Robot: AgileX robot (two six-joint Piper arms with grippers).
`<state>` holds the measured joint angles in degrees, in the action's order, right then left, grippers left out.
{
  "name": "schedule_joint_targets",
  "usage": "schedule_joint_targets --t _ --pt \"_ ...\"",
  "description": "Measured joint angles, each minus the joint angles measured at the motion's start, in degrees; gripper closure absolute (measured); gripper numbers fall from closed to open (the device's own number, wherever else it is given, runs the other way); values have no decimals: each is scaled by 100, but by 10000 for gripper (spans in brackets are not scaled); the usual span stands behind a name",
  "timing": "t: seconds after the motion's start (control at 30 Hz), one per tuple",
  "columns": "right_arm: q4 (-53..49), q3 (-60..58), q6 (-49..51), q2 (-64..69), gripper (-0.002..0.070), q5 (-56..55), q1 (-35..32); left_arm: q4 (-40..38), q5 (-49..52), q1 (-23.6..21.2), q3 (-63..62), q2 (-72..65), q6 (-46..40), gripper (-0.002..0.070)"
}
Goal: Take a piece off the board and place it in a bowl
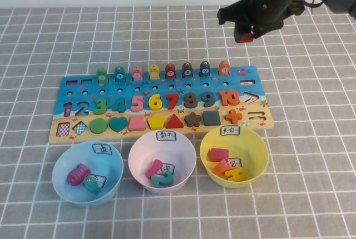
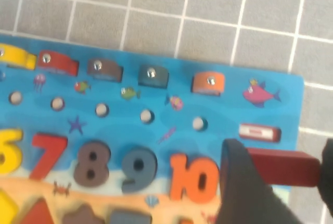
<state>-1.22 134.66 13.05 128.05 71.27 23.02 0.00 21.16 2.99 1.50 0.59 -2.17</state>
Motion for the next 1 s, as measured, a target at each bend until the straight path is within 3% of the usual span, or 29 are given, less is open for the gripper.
schedule_joint_targets --t 0.2,0.43,0.6,1.0 --pt "-43 -1499 26 -893 408 -120 34 0 0 0 0 0 0 678" --pt "6 -4559 45 -2851 409 -2260 167 0 0 0 0 0 0 679" --pt "280 -6117 71 -3919 409 -3129 368 0 0 0 0 0 0 679" --pt "690 -7683 71 -4383 409 -3646 1001 0 0 0 0 0 0 679"
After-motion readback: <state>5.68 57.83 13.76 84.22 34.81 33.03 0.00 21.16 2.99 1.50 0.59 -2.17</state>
